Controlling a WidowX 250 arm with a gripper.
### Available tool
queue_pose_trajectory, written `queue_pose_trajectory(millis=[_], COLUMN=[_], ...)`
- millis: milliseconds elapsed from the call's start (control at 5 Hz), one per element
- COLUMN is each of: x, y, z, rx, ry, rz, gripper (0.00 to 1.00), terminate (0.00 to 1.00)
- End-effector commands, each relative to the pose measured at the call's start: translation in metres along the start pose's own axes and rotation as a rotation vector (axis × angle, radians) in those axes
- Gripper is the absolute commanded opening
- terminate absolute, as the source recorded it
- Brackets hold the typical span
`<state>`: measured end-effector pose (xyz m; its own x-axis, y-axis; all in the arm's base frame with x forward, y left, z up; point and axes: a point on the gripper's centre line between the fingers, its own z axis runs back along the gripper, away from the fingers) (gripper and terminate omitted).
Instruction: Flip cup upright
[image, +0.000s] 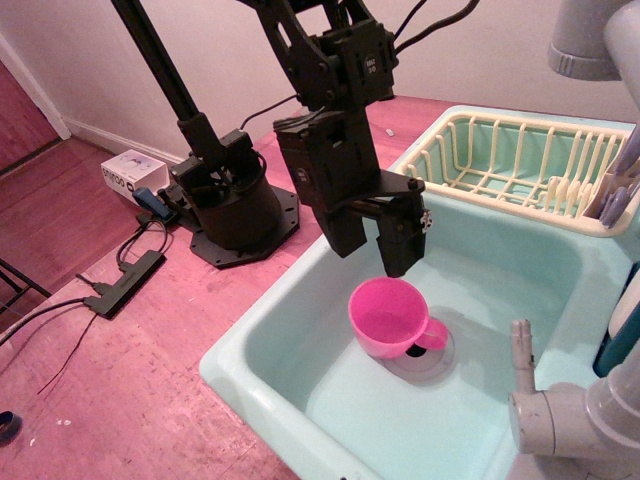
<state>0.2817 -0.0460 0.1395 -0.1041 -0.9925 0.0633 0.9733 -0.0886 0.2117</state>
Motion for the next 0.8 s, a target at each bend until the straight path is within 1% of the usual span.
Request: queue_pose_trajectory(millis=[0, 400, 600], x=[-0.0002, -0.0002, -0.0002], y=[0.0083, 0.0083, 0.0083], z=[0.0114, 0.0114, 0.0114], rx=[0.049, 0.049, 0.049], ry=[-0.003, -0.003, -0.003], rz=[0.010, 0.010, 0.010], gripper=[1.00, 1.00, 1.00], terminate=[0.00, 0.00, 1.00])
